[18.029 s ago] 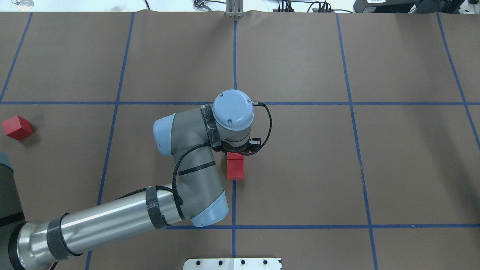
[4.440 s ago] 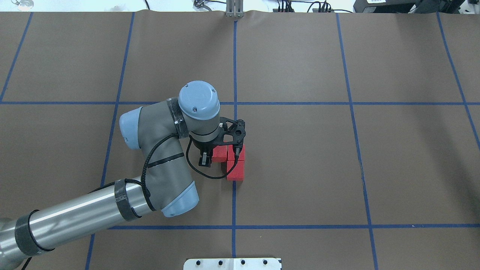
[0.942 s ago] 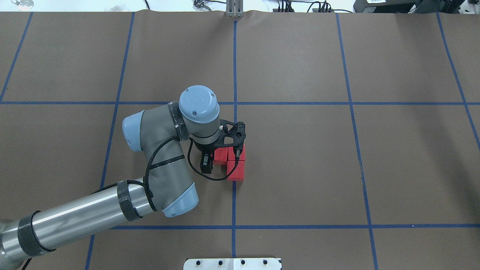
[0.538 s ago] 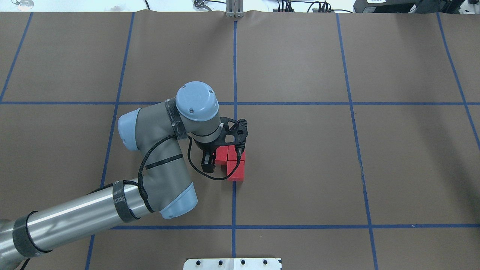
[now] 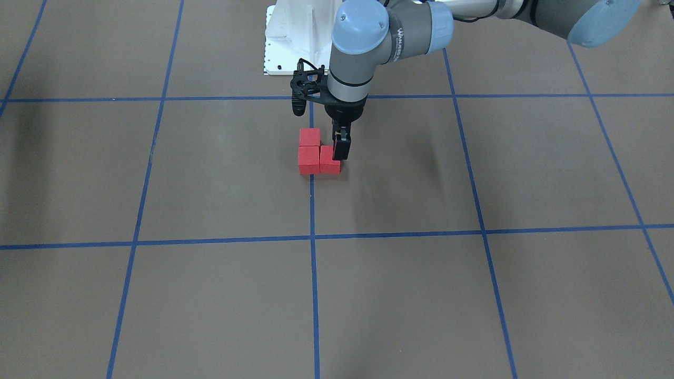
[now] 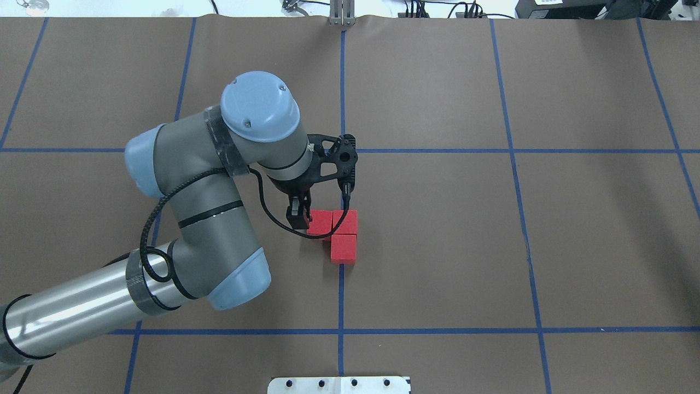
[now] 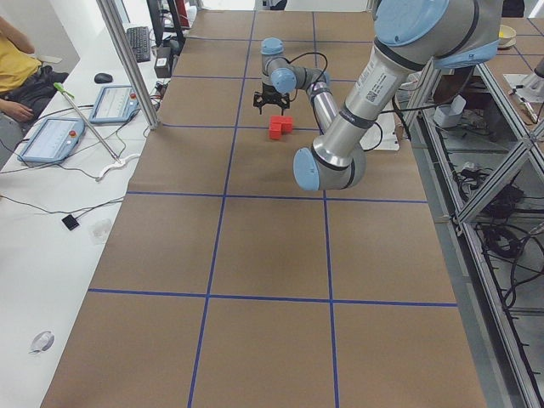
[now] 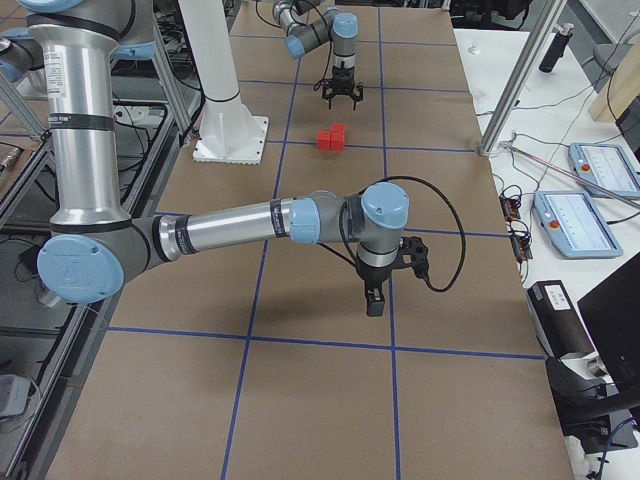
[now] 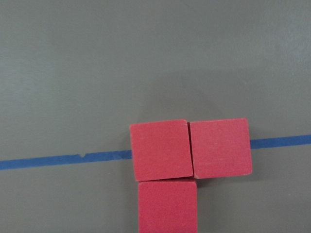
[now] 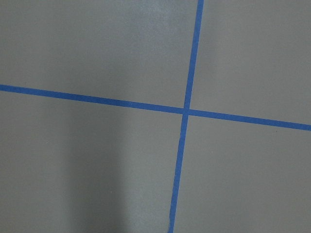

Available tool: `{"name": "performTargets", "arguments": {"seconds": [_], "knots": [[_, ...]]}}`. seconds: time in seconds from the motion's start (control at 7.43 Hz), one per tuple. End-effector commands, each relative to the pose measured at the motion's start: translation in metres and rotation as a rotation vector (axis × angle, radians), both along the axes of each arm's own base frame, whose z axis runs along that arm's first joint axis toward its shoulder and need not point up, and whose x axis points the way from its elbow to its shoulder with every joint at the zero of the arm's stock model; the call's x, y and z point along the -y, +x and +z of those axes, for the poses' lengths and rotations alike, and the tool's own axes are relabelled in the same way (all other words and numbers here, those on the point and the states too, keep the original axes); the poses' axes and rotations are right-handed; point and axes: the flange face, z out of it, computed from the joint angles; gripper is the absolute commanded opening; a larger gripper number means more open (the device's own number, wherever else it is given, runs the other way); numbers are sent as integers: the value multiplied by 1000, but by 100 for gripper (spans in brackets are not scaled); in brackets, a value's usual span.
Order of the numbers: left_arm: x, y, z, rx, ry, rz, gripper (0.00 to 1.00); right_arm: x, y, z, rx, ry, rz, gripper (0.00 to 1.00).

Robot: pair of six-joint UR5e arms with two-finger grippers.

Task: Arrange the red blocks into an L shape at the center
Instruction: 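Open the left gripper and withdraw it from the cubes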

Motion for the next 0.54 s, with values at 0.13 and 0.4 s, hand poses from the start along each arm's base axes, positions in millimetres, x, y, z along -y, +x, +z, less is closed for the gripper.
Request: {"name": "performTargets", "arguments": {"seconds": [0.13,0.4], "knots": [[76,-86,41,67,-294,-362,100,-2,0,4,0,-6,-2,100],[76,-157,100,31,-602,-653,100,-4,0,5,-1,-8,-3,100]]}}
